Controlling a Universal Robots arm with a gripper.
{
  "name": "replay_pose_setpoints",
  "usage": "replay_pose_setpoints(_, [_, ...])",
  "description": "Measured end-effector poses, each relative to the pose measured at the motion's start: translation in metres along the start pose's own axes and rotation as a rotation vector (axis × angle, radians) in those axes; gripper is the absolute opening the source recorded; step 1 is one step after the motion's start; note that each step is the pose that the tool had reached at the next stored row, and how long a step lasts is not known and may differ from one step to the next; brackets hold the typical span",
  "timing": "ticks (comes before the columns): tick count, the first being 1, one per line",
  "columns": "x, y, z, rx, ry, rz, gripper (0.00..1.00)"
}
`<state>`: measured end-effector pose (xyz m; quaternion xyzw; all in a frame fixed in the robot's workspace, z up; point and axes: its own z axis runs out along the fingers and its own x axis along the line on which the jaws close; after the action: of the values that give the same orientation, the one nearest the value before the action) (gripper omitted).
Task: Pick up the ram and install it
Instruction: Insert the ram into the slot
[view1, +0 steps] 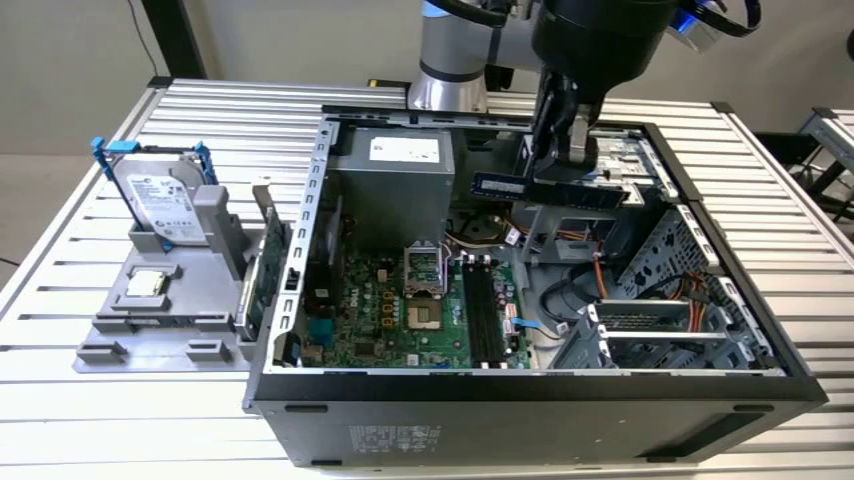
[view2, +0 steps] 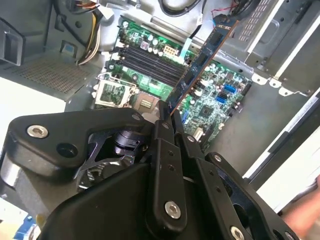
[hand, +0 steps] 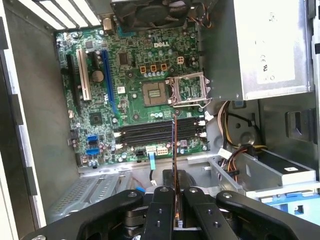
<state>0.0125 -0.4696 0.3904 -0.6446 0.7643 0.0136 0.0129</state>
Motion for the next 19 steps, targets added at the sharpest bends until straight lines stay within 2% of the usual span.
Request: replay_pose_setpoints(19, [0.0,0.0,-0.0001,0.0045,-0.0003,0.12,0.0])
